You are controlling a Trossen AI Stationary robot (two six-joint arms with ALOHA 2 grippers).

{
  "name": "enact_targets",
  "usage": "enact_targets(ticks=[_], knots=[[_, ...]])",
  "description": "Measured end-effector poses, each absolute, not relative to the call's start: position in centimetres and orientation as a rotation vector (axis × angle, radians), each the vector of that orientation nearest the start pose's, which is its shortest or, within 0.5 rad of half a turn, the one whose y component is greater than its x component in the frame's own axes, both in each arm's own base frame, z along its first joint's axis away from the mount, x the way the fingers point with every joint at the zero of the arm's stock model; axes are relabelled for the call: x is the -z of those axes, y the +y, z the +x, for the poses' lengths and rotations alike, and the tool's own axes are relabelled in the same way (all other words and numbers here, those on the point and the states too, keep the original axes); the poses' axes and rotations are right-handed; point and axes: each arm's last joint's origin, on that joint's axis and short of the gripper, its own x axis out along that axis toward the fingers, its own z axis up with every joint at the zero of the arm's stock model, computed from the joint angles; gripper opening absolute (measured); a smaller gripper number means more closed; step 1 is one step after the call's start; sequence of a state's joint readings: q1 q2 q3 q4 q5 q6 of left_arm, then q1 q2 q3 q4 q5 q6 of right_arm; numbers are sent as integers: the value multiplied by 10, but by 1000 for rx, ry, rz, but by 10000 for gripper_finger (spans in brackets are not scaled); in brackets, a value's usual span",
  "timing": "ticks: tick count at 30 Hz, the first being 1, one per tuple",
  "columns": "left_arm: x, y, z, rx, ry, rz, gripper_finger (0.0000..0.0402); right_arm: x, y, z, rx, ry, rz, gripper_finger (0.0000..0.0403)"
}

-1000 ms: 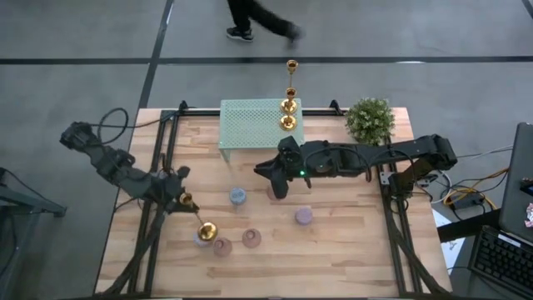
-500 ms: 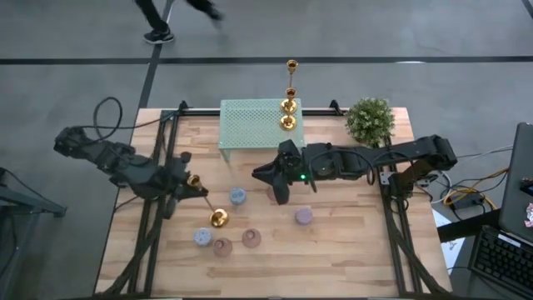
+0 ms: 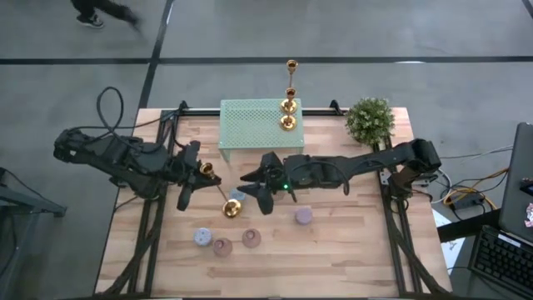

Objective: Pick & Place candle stick holders
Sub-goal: Put the gold candle holder aligned with the other gold candle holders on the shelf

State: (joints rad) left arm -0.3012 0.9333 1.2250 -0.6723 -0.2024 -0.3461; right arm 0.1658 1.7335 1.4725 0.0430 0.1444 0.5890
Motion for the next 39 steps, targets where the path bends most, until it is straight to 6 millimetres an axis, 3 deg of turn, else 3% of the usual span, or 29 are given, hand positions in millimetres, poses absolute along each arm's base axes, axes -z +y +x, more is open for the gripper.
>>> enact_targets(ticks=[7, 26, 34, 39], knots=[[-416, -42, 174, 5, 373, -246, 26, -342, 67, 416, 11, 209, 494, 199], [-417, -48, 192, 34, 355, -267, 26, -337, 69, 429, 18, 215, 487, 149], [-417, -48, 195, 34, 349, -265, 26, -338, 69, 428, 17, 212, 491, 116], [-416, -49, 196, 33, 350, -264, 26, -338, 70, 428, -3, 214, 494, 68]])
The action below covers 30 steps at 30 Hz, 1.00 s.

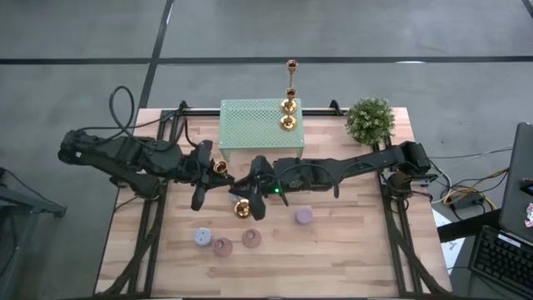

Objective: Pick & Place candle stick holders
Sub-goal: Put the gold candle holder aligned with the other gold candle holders on the shelf

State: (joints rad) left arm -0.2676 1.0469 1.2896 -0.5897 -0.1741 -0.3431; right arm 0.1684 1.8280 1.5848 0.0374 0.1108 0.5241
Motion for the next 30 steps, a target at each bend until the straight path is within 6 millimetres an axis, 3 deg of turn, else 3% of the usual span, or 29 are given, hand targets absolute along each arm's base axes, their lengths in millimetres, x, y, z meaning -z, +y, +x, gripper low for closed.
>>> enact_targets(ticks=[4, 18, 23, 30], knots=[[-416, -49, 197, 35, 348, -270, 26, -339, 71, 428, -42, 220, 490, 21], [-419, -48, 199, 11, 317, -324, 56, -342, 67, 427, -32, 209, 498, 13], [-419, -47, 198, 10, 314, -335, 97, -342, 63, 428, 1, 202, 494, 12], [-418, -46, 196, -13, 329, -395, 184, -341, 51, 429, 34, 201, 489, 12]])
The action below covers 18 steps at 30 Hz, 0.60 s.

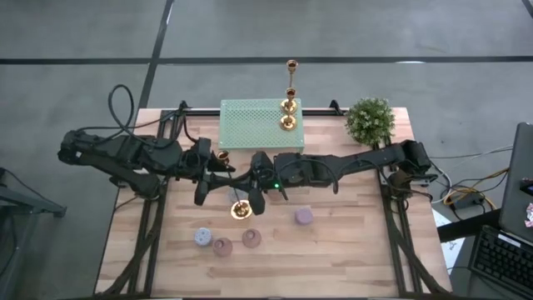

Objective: Pick & Place candle stick holders
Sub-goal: Put the gold candle holder aligned with the other gold candle holders on the shelf

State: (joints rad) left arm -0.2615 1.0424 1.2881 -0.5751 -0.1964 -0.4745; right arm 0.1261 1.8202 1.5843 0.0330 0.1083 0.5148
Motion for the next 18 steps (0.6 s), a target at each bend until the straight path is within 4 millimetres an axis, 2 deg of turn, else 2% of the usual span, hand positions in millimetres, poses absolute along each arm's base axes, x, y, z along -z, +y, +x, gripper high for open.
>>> enact_targets(ticks=[5, 9, 13, 18], knots=[[-416, -44, 194, -90, 338, -397, 245, -342, 45, 429, 66, 188, 476, 11], [-415, -42, 191, -144, 343, -380, 276, -350, 44, 426, 65, 150, 476, 11], [-414, -40, 187, -184, 353, -362, 288, -357, 43, 421, 86, 129, 444, 11], [-414, -38, 182, -188, 360, -358, 286, -371, 37, 407, 253, 110, 349, 11]])
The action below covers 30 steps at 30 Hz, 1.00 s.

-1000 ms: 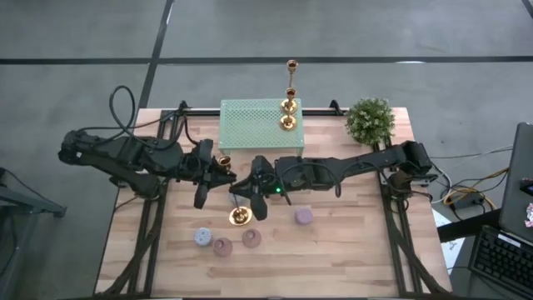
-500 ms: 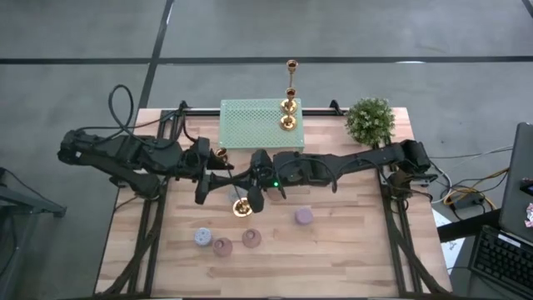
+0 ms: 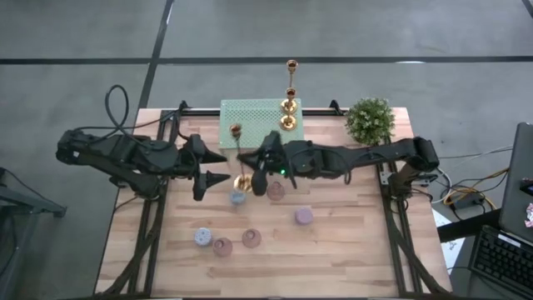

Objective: Pick & Place candle stick holders
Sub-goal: Put the gold candle holder aligned with the other gold candle holders on the shelf

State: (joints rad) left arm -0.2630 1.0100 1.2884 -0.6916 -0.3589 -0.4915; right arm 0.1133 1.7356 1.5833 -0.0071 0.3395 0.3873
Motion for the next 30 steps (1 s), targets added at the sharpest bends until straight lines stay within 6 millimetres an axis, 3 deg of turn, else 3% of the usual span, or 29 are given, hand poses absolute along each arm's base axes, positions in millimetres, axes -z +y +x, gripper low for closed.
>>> enact_targets(ticks=[7, 13, 23, 30], knots=[[-416, -37, 178, -192, 344, -364, 285, -387, 27, 374, 558, 166, 217, 11], [-418, -36, 176, -191, 336, -370, 285, -388, 22, 353, 677, 167, 155, 11], [-419, -36, 173, -189, 328, -373, 285, -357, 12, 325, 834, 80, 163, 11], [-419, -36, 172, -188, 326, -376, 284, -320, 1, 312, 896, 53, 203, 12]])
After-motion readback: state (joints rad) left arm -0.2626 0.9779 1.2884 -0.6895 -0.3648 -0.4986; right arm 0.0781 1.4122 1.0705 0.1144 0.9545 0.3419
